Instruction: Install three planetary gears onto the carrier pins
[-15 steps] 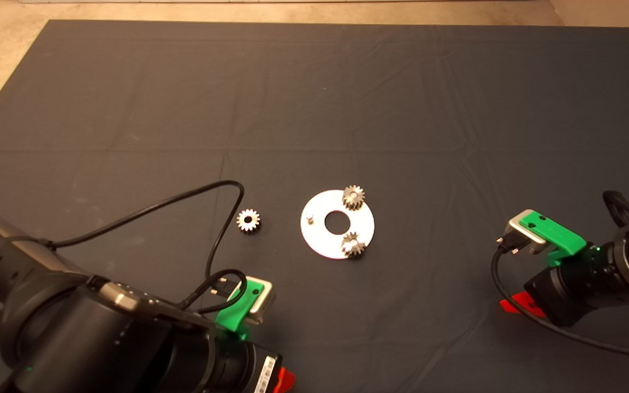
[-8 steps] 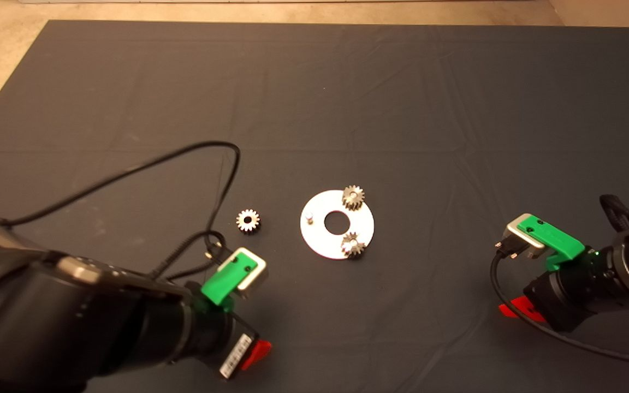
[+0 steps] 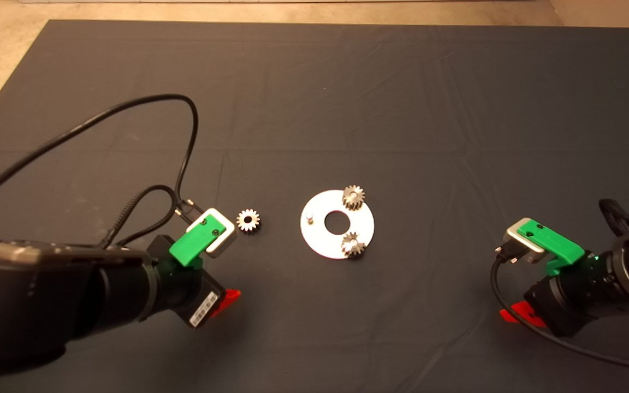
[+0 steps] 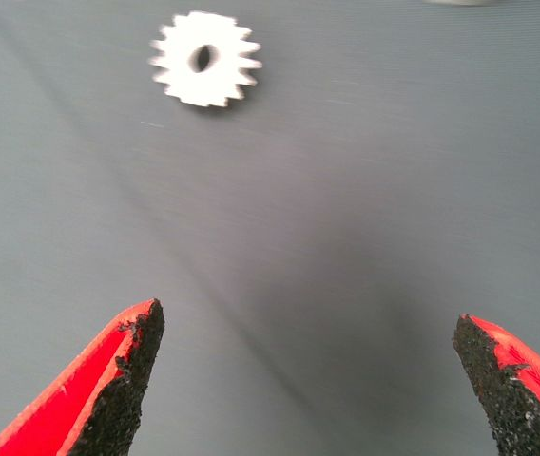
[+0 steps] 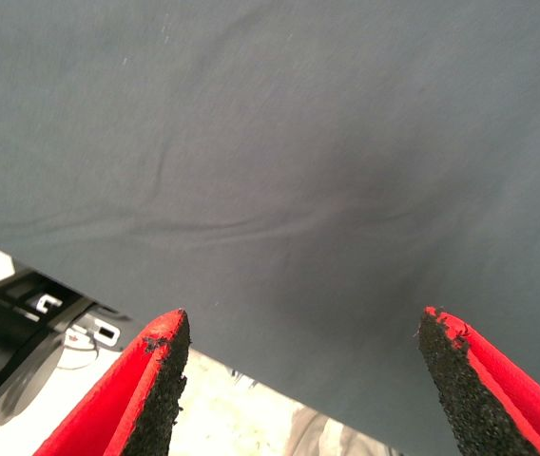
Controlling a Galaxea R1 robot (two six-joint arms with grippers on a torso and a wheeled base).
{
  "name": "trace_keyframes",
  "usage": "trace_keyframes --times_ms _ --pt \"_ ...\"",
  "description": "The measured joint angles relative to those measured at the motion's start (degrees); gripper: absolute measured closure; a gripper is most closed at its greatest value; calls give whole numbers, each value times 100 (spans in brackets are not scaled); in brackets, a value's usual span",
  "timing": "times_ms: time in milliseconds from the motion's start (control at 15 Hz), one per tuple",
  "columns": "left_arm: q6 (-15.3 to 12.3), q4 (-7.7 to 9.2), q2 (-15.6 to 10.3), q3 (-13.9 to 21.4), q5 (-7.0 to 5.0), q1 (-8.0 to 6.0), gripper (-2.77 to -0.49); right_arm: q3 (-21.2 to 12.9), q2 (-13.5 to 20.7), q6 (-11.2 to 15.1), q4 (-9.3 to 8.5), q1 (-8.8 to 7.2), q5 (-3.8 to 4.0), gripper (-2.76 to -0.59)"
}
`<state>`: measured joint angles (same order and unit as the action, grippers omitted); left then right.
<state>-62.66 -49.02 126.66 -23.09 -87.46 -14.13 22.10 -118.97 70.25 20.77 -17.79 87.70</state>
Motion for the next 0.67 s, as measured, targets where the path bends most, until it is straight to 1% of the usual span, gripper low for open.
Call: trace_keyframes --times_ms 133,200,267,333,400,467,533,667 --pt "192 -209 -15 -362 0 -1 -217 -6 59 -11 -2 50 1 -176" --pt "247 -393 -11 -566 0 21 -217 -9 108 -13 -4 54 0 -176" --pt "337 -548 2 -713 -2 74 -217 -9 171 -16 -4 80 3 -176" --pt "447 -655 51 -873 -2 246 -217 -9 179 -16 -4 85 6 -176" --pt "568 -671 131 -991 5 424 -217 -9 244 -32 -4 140 12 -176" --pt "582 -672 212 -1040 30 525 -217 -11 266 -38 -4 186 14 -176" --pt "580 -676 243 -1047 88 523 -217 -13 266 -50 -4 208 4 -176" --pt "578 -726 280 -1084 105 506 -217 -13 306 -60 -4 264 6 -176"
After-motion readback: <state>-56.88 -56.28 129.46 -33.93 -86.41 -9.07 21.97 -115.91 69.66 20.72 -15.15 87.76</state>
